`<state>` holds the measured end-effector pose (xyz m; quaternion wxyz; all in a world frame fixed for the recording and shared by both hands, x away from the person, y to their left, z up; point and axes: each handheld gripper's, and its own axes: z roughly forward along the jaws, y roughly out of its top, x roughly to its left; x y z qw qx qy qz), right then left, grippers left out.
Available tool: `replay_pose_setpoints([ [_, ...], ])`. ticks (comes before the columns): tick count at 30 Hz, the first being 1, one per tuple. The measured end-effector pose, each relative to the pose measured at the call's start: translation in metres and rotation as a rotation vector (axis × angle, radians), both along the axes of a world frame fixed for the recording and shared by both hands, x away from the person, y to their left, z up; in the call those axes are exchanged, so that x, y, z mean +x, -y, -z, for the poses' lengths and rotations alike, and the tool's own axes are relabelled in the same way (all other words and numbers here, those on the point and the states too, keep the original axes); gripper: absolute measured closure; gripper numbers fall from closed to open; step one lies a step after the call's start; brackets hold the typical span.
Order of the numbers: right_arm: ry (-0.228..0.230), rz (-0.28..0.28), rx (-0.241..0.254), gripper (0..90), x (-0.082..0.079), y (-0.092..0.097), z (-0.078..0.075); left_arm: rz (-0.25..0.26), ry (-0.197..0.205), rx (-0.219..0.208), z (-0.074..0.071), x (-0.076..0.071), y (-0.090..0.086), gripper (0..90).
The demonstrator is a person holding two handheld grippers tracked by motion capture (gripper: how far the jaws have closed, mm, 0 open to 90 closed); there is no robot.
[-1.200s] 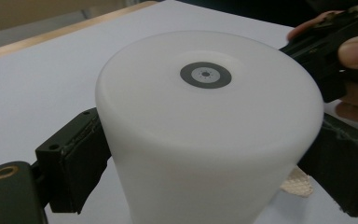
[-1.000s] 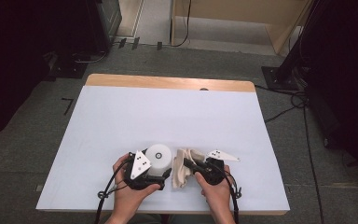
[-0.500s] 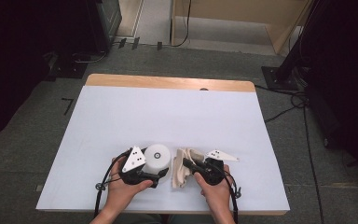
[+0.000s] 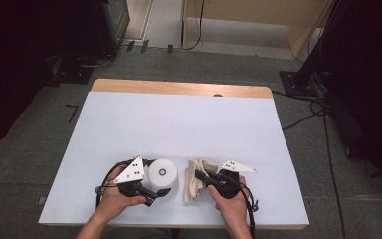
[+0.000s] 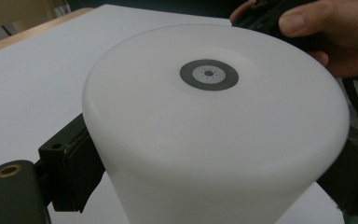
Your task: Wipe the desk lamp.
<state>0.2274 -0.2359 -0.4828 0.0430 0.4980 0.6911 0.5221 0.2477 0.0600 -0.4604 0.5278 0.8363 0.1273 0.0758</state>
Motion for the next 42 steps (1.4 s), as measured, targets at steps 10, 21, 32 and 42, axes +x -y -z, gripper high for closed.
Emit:
replay_pose_setpoints([
  [10, 0.059, -0.111, 0.025, 81.1, -0.009, -0.018, -0.015, -0.006, -0.017, -0.023, 0.004, 0.000, 0.002, 8.2],
  [21, 0.176, -0.149, 0.065, 81.2, -0.023, -0.028, -0.050, -0.019, -0.016, -0.023, 0.004, -0.002, 0.002, 8.2],
  [32, 0.017, -0.152, 0.087, 81.3, -0.011, -0.027, -0.002, -0.021, -0.015, -0.021, 0.004, -0.002, 0.003, 8.2],
  [42, -0.049, -0.145, 0.057, 81.4, -0.007, -0.029, 0.010, -0.020, -0.013, -0.020, 0.004, -0.002, 0.002, 8.2],
])
